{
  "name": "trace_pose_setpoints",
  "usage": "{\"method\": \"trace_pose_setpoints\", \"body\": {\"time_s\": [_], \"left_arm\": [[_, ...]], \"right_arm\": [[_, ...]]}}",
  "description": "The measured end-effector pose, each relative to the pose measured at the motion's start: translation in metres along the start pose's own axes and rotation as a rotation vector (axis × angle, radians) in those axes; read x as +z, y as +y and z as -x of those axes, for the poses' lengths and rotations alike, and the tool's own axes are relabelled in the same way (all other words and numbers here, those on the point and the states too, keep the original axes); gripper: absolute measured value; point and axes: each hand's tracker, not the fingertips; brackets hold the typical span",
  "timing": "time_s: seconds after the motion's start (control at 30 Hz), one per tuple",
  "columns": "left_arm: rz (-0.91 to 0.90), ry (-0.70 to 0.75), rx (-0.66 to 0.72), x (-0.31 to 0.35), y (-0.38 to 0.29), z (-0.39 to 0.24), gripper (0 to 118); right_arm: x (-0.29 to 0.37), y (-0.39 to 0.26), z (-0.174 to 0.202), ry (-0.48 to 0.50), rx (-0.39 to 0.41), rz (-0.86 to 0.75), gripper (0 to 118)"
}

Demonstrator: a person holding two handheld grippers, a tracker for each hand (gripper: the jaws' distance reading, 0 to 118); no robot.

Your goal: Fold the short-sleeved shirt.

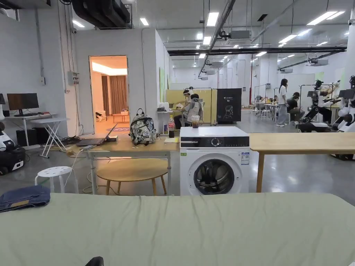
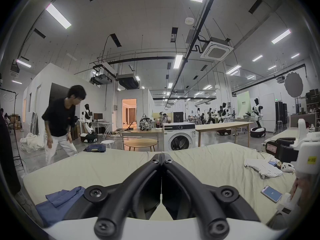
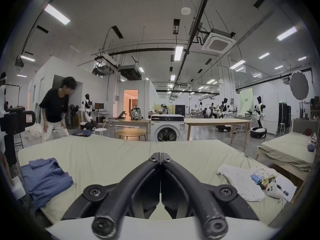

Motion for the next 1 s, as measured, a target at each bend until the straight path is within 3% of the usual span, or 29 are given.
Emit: {"method": "trace_pose_setpoints", "body": {"time_s": [1.0], "left_arm": [[0.002, -0.008, 0.015, -0.0021, -0.0018, -0.0024, 0]], "right_arm": [[-0.0002, 0.0011, 0.0011, -0.018, 0.001, 0.007, 0]]}}
